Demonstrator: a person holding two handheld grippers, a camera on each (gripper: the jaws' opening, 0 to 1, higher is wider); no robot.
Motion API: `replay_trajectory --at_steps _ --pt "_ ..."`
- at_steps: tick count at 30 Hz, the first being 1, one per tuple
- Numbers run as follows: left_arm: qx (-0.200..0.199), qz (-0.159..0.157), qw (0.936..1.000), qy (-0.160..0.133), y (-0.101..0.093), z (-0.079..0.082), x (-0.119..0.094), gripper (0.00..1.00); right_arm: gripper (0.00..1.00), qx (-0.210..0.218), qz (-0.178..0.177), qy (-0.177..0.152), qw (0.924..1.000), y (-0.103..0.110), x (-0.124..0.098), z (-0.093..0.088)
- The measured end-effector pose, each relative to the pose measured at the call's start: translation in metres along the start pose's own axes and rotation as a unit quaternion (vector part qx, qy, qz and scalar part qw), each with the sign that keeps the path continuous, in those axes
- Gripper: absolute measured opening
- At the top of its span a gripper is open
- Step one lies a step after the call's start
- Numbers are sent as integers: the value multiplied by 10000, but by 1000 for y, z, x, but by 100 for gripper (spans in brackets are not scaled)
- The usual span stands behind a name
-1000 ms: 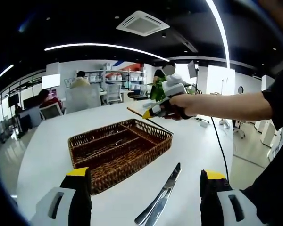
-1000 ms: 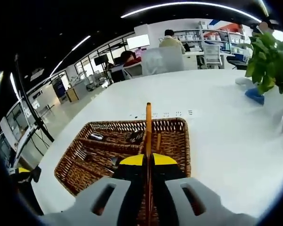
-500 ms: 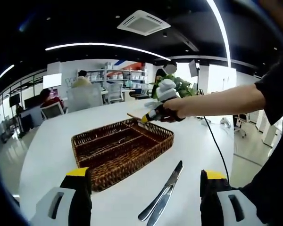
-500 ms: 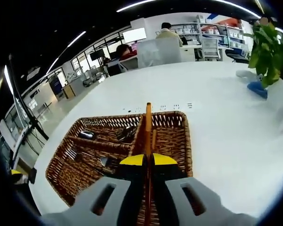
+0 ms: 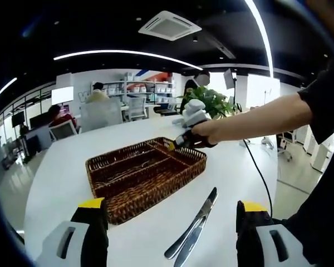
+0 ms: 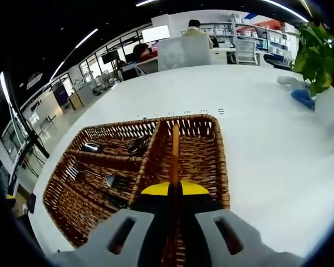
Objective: Arrange the knives, forks, and spoons in their matching storage slots by inserting each utensil handle-first until every utensil is classified and aligned in the correct compartment
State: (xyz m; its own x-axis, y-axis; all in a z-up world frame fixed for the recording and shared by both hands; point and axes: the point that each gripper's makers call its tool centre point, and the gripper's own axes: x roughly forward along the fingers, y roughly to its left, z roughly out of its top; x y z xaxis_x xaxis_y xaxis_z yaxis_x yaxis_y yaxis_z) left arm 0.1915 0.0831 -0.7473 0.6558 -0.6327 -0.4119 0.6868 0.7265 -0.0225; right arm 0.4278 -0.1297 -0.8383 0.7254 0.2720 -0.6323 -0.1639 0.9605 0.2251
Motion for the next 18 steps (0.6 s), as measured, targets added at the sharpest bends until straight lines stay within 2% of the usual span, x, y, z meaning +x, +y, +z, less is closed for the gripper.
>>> replay_trajectory --at_steps 11,18 --pt "-12 -6 10000 31 -1 -3 1 98 4 -132 -30 27 9999 -4 3 -5" --pt "-14 -20 10000 43 -2 -5 0 98 5 -111 -45 -89 9999 -5 -2 -1"
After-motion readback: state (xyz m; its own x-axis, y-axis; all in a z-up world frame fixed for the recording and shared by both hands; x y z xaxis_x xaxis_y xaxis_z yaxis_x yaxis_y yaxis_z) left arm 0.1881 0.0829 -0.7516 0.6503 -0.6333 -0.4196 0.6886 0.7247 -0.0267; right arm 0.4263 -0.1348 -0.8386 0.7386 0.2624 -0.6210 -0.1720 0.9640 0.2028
